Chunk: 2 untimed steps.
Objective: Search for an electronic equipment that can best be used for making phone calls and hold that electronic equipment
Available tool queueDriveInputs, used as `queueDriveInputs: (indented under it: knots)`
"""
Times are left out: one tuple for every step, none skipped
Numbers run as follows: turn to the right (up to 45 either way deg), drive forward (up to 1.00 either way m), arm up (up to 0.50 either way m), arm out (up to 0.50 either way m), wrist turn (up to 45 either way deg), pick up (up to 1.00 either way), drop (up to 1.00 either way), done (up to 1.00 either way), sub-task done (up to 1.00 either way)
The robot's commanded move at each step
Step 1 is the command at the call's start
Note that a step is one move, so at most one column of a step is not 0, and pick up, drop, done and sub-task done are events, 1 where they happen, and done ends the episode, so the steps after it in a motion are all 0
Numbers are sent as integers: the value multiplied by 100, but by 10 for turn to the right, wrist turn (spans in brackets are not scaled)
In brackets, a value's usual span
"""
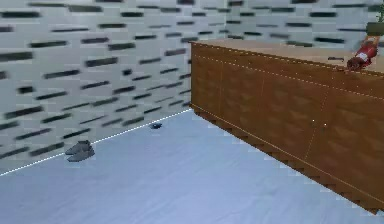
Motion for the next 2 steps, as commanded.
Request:
queueDriveInputs:
  knots:
    - [-90,0,0,0,0,0,0,0,0]
    - [-30,0,0,0,0,0,0,0,0]
